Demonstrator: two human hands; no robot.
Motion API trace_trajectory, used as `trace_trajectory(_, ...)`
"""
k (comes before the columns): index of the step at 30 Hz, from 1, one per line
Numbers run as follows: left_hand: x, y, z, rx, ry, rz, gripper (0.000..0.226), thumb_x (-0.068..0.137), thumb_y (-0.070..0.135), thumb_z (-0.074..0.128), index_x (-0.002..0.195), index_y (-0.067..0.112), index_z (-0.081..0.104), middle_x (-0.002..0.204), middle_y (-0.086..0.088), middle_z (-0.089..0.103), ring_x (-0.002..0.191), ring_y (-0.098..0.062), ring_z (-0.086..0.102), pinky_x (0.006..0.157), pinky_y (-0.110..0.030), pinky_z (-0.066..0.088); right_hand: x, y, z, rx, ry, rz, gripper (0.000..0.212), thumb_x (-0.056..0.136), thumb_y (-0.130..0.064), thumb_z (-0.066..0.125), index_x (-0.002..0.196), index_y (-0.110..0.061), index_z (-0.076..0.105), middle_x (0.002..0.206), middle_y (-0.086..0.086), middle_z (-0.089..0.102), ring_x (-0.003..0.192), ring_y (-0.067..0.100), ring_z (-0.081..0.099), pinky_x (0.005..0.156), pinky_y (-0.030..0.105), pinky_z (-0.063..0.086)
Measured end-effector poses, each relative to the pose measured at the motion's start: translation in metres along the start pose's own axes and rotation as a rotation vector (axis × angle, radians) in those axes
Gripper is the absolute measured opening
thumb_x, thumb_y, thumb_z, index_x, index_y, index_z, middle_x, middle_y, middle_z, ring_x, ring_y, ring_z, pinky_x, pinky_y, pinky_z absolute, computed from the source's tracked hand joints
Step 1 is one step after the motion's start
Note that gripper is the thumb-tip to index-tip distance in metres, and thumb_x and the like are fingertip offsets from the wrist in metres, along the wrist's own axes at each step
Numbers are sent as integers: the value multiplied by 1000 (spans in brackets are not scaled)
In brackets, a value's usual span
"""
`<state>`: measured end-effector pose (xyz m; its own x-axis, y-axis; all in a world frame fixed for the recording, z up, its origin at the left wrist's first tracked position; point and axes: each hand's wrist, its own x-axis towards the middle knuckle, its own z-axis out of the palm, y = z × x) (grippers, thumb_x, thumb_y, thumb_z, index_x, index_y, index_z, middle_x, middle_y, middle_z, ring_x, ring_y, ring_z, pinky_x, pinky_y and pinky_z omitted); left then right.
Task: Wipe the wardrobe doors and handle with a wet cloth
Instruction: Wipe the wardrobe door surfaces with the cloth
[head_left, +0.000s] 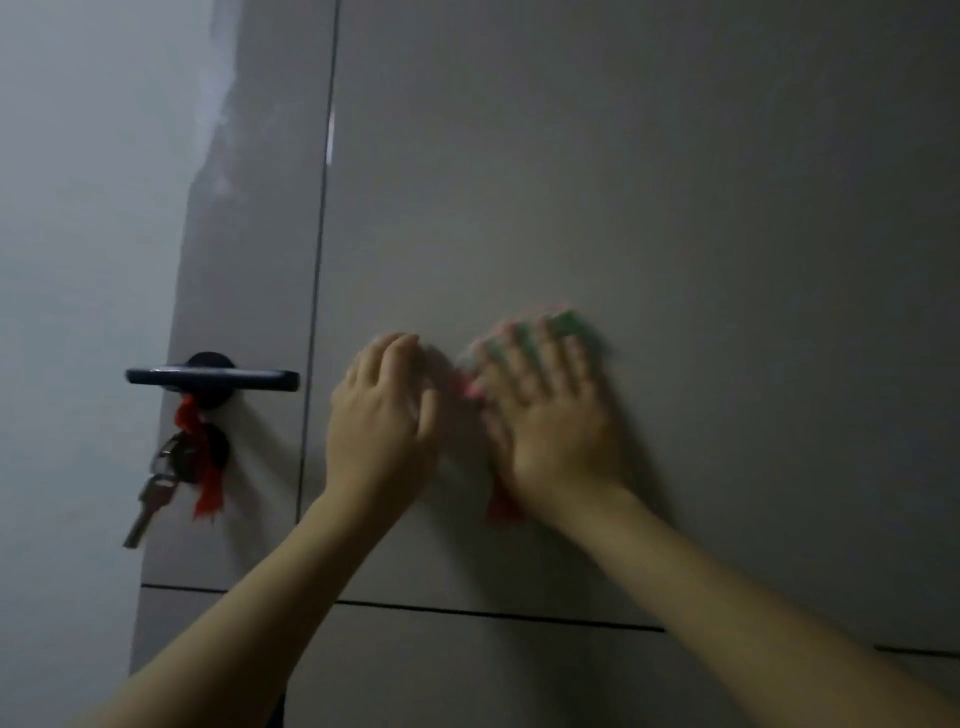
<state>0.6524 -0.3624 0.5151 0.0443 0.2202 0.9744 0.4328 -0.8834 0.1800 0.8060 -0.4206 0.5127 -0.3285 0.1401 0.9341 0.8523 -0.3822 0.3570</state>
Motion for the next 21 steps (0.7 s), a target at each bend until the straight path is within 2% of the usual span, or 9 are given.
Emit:
trace_trajectory(2,-6,4,9,69,-10,-22,68,77,42,28,134,8,48,142,-14,43,136,-31,34,109,-43,27,-27,14,-12,46,-135,-349,52,92,-38,39,139,-16,49,147,8,42,139,34,32,116,48,18)
trace_trajectory(4,-8,11,15,107,-30,-44,66,80,40,30,137,8,43,148,-17,34,142,-31,21,114,-45,19,-37,63,-29,66,-181,-442,50,96,-39,39,142,-20,45,150,6,39,142,31,28,117,49,18)
trace_trajectory(8,-8,27,19,41,-41,-114,63,85,38,32,138,5,39,152,-19,26,146,-30,10,119,-45,7,-20,161,-48,-140,-81,8,53,96,-37,31,146,-19,37,151,10,37,140,34,30,117,45,16)
trace_trajectory(11,-8,36,20,-34,-10,-133,65,85,39,29,142,8,34,158,-17,11,147,-26,-3,117,-39,-10,-5,130,-33,-177,86,400,56,94,-36,32,145,-13,38,149,17,37,137,41,32,116,49,16)
trace_trajectory(12,-7,42,23,-55,16,-126,66,85,39,29,144,8,31,159,-15,8,147,-24,-5,116,-36,-13,-11,110,-28,-132,87,365,56,94,-35,33,144,-11,38,149,17,37,137,42,31,116,50,15)
trace_trajectory(14,-2,59,29,-84,56,-54,67,85,37,31,145,8,31,159,-14,9,148,-23,-3,116,-34,-13,-35,86,-28,-39,-40,-36,54,94,-34,37,144,-13,37,150,12,35,140,37,29,117,49,14)
trace_trajectory(17,7,87,42,-78,41,54,68,85,35,32,146,8,31,158,-13,14,148,-23,3,115,-32,-13,-40,143,-53,-25,-167,-484,50,93,-32,43,140,-15,44,148,8,38,140,31,30,119,45,13)
trace_trajectory(19,7,106,50,-116,13,78,68,85,37,30,147,9,30,158,-12,16,148,-21,5,116,-31,-12,-27,201,-64,-117,-132,-251,50,95,-33,37,141,-14,44,148,11,40,139,32,32,118,43,12)
trace_trajectory(21,3,123,57,-144,-1,100,69,84,38,28,147,9,31,158,-11,19,148,-21,7,116,-32,-10,-8,248,-74,-182,-32,190,55,96,-35,26,144,-12,39,149,14,37,140,36,31,117,44,12)
